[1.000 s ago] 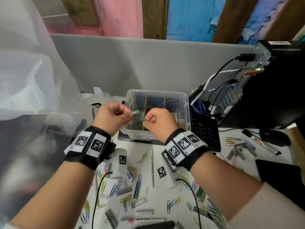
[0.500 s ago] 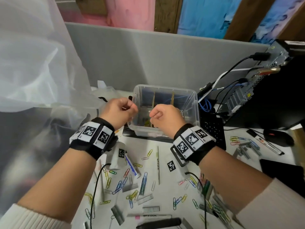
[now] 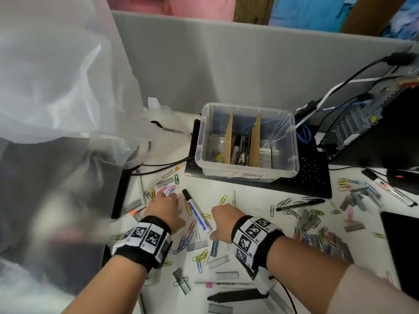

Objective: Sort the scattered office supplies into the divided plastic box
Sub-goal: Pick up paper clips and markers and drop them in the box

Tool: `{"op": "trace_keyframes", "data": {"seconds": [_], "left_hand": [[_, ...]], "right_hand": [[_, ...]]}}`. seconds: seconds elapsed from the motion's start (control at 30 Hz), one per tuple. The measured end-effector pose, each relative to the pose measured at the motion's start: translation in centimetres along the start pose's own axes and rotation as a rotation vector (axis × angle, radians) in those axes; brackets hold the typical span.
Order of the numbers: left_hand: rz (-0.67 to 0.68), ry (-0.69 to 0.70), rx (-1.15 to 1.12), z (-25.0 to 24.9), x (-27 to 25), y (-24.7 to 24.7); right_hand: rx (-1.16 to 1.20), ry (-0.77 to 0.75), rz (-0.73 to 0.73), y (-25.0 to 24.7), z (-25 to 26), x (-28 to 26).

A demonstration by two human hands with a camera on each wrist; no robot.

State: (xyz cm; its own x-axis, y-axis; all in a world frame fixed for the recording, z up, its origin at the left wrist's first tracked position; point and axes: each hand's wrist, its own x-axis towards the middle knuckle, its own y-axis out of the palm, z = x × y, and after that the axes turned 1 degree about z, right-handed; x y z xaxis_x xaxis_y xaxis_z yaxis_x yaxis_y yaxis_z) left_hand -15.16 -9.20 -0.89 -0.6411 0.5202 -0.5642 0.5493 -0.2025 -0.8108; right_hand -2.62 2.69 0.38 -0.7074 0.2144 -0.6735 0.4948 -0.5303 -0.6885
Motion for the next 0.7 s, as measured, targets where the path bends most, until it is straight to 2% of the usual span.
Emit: {"op": "trace_keyframes", "data": {"seconds": [0.13, 0.4, 0.63, 0.7], "left_hand": [[-0.053, -0.043, 0.037, -0.3, 0.5, 1.4], [-0.072, 0.034, -0.082, -1.0, 2.3, 1.1], [-0.099, 0.08, -0.097, -0.3, 2.7, 1.0], [-0.124, 0.055, -0.163, -0.1, 2.7, 1.1]], "right_hand": [[0.039, 0.041, -0.098, 1.1, 0.4, 0.7], [0.01, 0.064, -0.082, 0.9, 0.1, 2.0], [0.022, 0.154, -0.09, 0.2, -2.0, 1.7], [0.065, 0.155, -0.158, -0.3, -2.0, 1.4]]}}
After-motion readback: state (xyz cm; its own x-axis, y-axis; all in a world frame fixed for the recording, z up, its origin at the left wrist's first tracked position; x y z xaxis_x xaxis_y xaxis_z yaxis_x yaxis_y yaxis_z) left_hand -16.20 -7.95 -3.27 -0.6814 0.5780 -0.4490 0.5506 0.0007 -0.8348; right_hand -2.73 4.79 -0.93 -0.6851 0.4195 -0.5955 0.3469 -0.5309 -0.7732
